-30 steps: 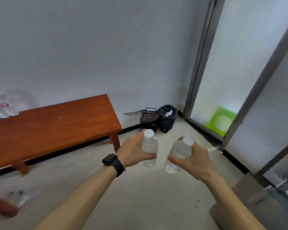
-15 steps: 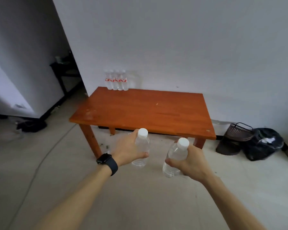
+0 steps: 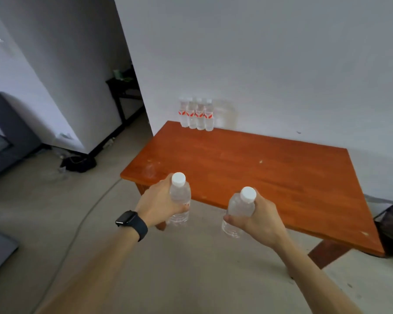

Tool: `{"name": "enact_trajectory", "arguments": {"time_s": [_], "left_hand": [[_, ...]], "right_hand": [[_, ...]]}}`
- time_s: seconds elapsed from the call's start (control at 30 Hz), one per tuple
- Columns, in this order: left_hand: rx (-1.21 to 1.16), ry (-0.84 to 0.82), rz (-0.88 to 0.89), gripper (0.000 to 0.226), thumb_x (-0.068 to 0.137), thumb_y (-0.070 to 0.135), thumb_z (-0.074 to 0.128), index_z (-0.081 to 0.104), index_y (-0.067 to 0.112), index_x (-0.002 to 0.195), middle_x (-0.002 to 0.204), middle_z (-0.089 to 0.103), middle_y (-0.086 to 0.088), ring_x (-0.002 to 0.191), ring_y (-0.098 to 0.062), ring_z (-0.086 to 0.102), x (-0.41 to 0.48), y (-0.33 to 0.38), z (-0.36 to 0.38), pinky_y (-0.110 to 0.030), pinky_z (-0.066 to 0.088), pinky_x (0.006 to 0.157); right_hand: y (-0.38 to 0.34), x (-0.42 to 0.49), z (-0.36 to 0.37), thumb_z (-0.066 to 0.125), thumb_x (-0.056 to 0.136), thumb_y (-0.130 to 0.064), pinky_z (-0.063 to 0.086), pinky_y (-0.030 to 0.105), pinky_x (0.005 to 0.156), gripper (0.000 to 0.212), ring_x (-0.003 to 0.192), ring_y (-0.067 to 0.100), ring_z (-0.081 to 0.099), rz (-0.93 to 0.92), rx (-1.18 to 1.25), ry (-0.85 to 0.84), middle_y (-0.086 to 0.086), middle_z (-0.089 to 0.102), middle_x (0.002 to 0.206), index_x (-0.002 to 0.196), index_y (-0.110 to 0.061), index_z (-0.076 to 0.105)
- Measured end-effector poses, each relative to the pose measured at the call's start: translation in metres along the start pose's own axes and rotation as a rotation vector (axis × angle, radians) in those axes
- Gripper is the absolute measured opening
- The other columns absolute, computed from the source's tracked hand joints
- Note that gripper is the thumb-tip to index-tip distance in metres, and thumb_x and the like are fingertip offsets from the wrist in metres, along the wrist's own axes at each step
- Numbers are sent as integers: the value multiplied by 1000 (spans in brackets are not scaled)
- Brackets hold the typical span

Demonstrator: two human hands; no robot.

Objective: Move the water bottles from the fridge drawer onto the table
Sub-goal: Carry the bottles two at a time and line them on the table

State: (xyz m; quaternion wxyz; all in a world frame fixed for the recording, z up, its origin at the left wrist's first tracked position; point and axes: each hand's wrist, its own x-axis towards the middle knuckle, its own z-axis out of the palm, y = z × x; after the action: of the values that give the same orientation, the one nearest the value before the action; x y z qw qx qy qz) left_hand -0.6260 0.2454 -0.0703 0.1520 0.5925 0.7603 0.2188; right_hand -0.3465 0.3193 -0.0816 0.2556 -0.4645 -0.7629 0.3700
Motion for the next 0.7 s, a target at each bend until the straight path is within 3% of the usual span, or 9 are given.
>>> {"name": "enact_trajectory", "arguments": {"time_s": [0.2,0.47,0.7], "left_hand": [[-90,14,-71,40,68,53,73,51,40,97,86,63,15,79,-4,65,69,-54,-15,-25,53,68],[-117,-50,-73,48,72,47,79,48,42,108,91,66,15,85,-4,67,185,-135,-23,-33,60,77],[-123,-113,3,56,76,44,80,48,34,121,102,64,14,94,-8,65,305,-189,-37,-34,59,82]], "right_hand": [[-10,101,25,82,56,-58,61,35,71,56,85,10,68,23,9,-95,-11,67,94,101,-37,56],[-23,230,85,82,59,-54,59,28,69,51,83,7,66,56,-70,-145,-13,64,92,98,-37,56],[-45,329,128,84,64,-58,62,39,78,77,92,11,66,227,-157,-95,-16,59,105,122,-37,39]]}}
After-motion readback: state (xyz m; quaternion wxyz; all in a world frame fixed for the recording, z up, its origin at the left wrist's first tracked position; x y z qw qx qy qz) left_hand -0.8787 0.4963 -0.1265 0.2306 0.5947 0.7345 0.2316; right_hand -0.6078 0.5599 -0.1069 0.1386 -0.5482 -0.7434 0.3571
